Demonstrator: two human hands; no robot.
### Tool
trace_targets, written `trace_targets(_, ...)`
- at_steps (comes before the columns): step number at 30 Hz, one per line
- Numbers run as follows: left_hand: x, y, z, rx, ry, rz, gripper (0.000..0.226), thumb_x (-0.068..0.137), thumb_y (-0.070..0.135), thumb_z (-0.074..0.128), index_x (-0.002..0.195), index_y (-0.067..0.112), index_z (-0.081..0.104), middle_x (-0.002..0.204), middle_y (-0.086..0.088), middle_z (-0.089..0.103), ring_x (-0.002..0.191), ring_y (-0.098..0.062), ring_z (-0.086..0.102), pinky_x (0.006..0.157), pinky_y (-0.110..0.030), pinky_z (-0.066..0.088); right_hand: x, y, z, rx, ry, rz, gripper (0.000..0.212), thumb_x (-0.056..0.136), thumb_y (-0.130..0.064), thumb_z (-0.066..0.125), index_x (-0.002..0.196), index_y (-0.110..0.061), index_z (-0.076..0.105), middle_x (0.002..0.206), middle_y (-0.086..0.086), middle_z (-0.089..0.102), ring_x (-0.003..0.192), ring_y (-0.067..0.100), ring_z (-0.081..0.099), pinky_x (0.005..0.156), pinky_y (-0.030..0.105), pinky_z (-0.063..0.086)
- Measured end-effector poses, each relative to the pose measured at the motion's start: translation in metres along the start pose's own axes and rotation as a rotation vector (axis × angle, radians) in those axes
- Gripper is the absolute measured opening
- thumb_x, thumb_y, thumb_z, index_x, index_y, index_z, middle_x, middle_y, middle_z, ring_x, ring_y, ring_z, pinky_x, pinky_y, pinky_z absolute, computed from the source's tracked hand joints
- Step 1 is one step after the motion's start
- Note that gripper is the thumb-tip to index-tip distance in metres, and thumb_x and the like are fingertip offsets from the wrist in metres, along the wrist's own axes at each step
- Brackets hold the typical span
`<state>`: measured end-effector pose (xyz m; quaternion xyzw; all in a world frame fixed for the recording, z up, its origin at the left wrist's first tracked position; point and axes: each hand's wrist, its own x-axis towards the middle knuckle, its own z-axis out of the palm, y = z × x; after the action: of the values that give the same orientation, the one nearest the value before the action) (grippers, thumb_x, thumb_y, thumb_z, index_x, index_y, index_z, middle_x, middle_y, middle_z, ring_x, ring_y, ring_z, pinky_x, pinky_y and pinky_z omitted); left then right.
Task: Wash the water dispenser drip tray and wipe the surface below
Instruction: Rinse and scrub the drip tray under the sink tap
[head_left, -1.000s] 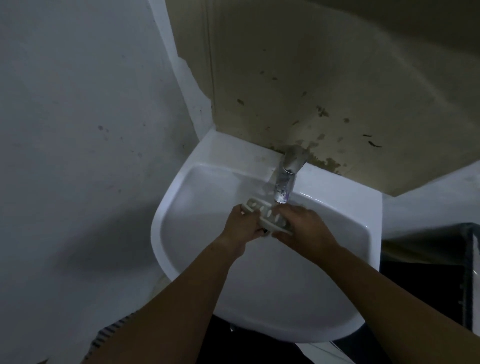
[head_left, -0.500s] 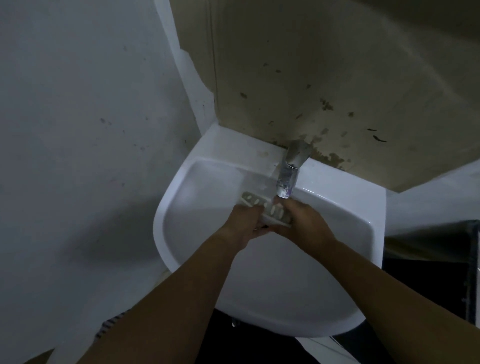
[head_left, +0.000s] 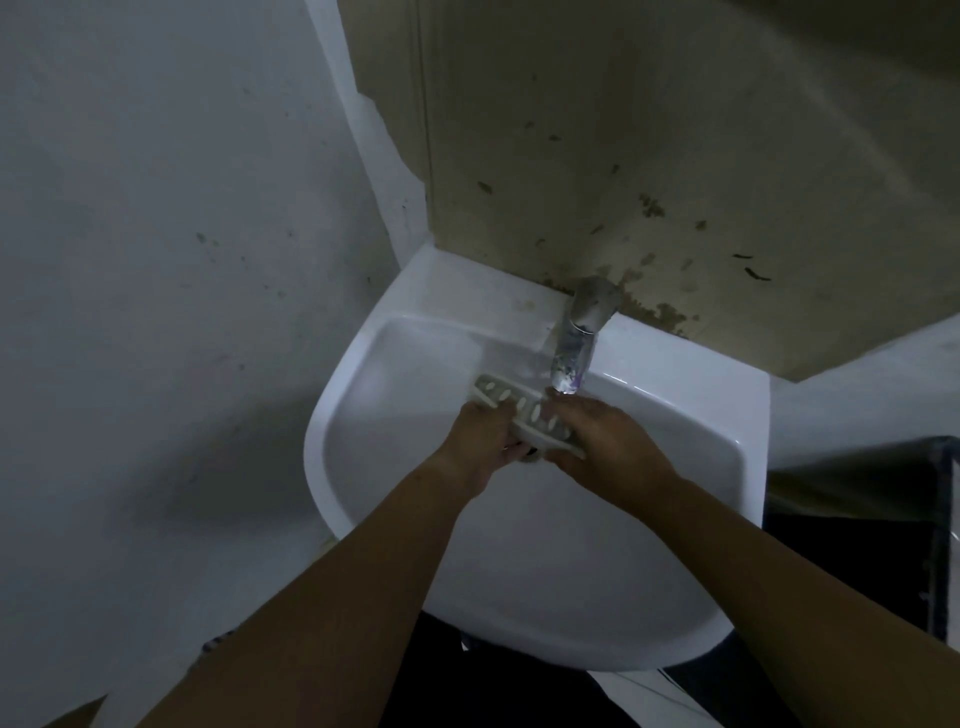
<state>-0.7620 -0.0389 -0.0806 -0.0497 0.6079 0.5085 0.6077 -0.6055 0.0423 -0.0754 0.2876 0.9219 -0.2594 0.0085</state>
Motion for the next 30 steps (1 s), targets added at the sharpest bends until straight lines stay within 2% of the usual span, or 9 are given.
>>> trace_targets(3,-0.001,-0.002,-0.001,-0.037,-0.009,0.029,0.027,0.101,0.018,0.048,0.124,0.007,0.056,0.126,-0.018,0.064,0.113,-0.032,0.063,0.078,-0.034,0.057,0.001,0.001,0.008,-0.173,0.009,0.003,0.050,0.077,-0.032,0.074,0.124,-0.024,0.061,0.128,0.003,0.064,0.106,0.032,0.064,0.077,0.043,0.054)
trace_targets(6,-0.002,-0.002,-0.003,-0.118,-0.020,0.058,0.029,0.097,0.014,0.054,0.125,0.006,0.053,0.125,-0.020,0.064,0.111,-0.031,0.065,0.078,-0.035,0.058,0.004,-0.005,0.010,-0.208,0.057,-0.004,0.043,0.081,-0.034,0.069,0.123,-0.030,0.061,0.123,-0.001,0.064,0.107,0.030,0.062,0.076,0.040,0.049)
trace_targets(9,-0.005,-0.007,0.004,-0.153,0.008,-0.018,0.030,0.093,0.013,0.061,0.121,0.006,0.052,0.110,-0.017,0.068,0.096,-0.029,0.070,0.079,-0.041,0.060,0.007,-0.011,0.009,-0.222,0.050,-0.011,0.037,0.085,-0.040,0.061,0.122,-0.034,0.059,0.123,-0.004,0.063,0.107,0.028,0.061,0.077,0.037,0.045)
trace_targets(12,-0.005,-0.011,0.010,-0.128,-0.023,-0.058,0.033,0.095,0.018,0.058,0.126,0.006,0.056,0.106,-0.015,0.070,0.092,-0.027,0.070,0.086,-0.044,0.057,0.006,-0.011,0.011,-0.125,0.067,0.031,0.041,0.080,-0.039,0.066,0.121,-0.033,0.062,0.122,-0.004,0.066,0.106,0.028,0.063,0.078,0.038,0.050)
trace_targets(15,-0.004,-0.011,0.010,-0.122,0.007,-0.024,0.032,0.099,0.015,0.052,0.129,0.003,0.053,0.117,-0.021,0.066,0.097,-0.031,0.067,0.086,-0.047,0.057,0.005,-0.007,0.006,0.125,0.085,0.181,0.055,0.072,-0.043,0.080,0.122,-0.029,0.062,0.114,-0.002,0.071,0.100,0.023,0.067,0.080,0.037,0.054)
trace_targets(19,-0.006,-0.011,0.008,-0.094,0.008,0.071,0.017,0.100,0.013,0.049,0.109,0.005,0.061,0.104,-0.016,0.069,0.083,-0.023,0.069,0.063,-0.031,0.061,0.003,-0.001,0.004,-0.054,0.057,0.035,0.049,0.077,-0.042,0.071,0.122,-0.028,0.062,0.118,-0.001,0.068,0.100,0.028,0.066,0.076,0.037,0.053)
trace_targets(21,-0.005,-0.010,0.007,-0.083,0.025,0.102,0.010,0.098,0.012,0.053,0.099,0.008,0.062,0.103,-0.016,0.069,0.085,-0.024,0.068,0.067,-0.029,0.059,0.003,0.002,0.007,-0.127,0.042,0.026,0.051,0.080,-0.035,0.069,0.129,-0.030,0.057,0.127,-0.001,0.064,0.105,0.030,0.063,0.076,0.039,0.052)
trace_targets(25,-0.006,-0.006,0.007,-0.060,0.021,0.090,0.010,0.092,0.006,0.062,0.101,0.005,0.060,0.107,-0.019,0.067,0.094,-0.028,0.066,0.076,-0.032,0.057,0.004,0.001,0.010,-0.181,0.037,0.036,0.047,0.087,-0.035,0.066,0.132,-0.032,0.054,0.126,0.003,0.060,0.105,0.032,0.059,0.074,0.041,0.050)
trace_targets(30,-0.004,-0.010,0.012,-0.031,0.029,0.035,0.023,0.093,0.002,0.051,0.113,-0.001,0.062,0.103,-0.018,0.066,0.080,-0.021,0.065,0.060,-0.023,0.058,0.001,0.003,0.009,-0.206,0.001,0.002,0.039,0.091,-0.031,0.062,0.129,-0.036,0.054,0.131,0.001,0.057,0.109,0.032,0.058,0.077,0.043,0.049)
